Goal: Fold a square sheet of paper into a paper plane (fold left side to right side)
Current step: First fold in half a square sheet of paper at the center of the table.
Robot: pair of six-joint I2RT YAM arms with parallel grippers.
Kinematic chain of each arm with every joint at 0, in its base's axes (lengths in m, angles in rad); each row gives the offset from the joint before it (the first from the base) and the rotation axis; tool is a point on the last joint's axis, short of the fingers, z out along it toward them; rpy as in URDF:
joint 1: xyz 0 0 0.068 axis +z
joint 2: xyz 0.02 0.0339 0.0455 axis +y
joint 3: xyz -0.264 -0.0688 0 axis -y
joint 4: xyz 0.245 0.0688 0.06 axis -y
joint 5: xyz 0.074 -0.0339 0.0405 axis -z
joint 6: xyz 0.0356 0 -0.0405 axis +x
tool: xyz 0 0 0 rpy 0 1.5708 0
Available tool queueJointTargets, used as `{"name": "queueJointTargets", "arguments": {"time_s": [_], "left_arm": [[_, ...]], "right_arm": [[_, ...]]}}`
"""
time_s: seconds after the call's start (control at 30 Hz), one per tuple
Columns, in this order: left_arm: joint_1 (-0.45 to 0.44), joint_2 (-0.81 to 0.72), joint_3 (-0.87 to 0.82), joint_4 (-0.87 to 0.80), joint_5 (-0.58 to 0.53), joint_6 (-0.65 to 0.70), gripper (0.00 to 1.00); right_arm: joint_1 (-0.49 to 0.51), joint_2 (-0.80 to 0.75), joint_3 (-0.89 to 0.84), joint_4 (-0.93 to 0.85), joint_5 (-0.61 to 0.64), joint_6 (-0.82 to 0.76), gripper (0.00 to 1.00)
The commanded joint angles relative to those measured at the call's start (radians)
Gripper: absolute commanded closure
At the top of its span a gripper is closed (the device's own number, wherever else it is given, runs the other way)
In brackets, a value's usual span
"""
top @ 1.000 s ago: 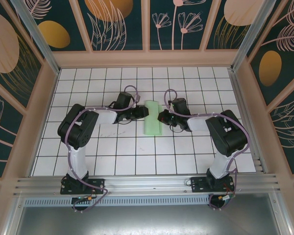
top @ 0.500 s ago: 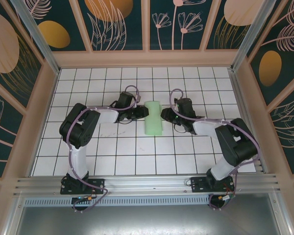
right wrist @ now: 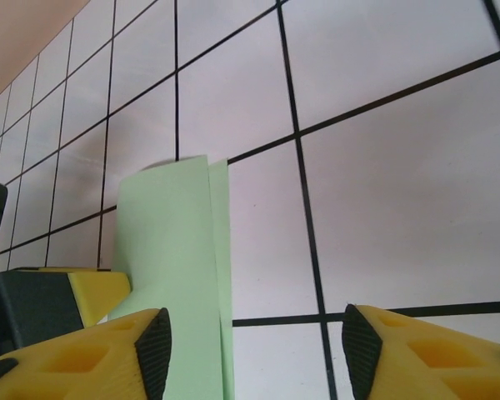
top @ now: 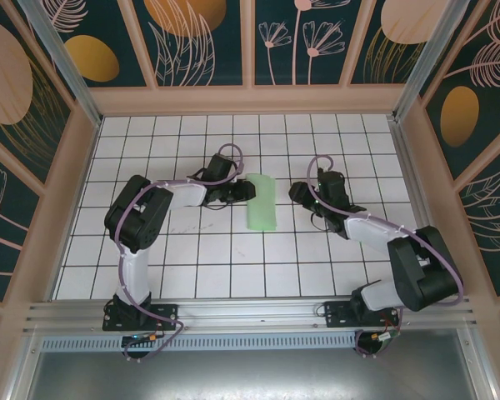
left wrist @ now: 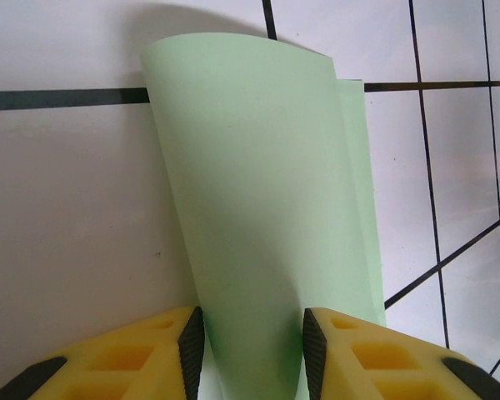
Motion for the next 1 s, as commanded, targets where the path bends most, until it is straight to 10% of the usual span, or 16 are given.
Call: {"name": "queueJointTargets", "arguments": {"time_s": [0.0, 0.97], "left_arm": [[-0.028, 0.070, 0.024, -0.078, -0.039, 0.056, 0.60], [-0.058, 0.128, 0.137, -0.228, -0.151, 0.162, 0.55]], "right_arm": [[-0.013, -0.041, -0.021, -0.020, 0.025, -0.019, 0.37], [-0.057, -0.147, -0.086, 0.054, -0.068, 0.039, 0.09]]}}
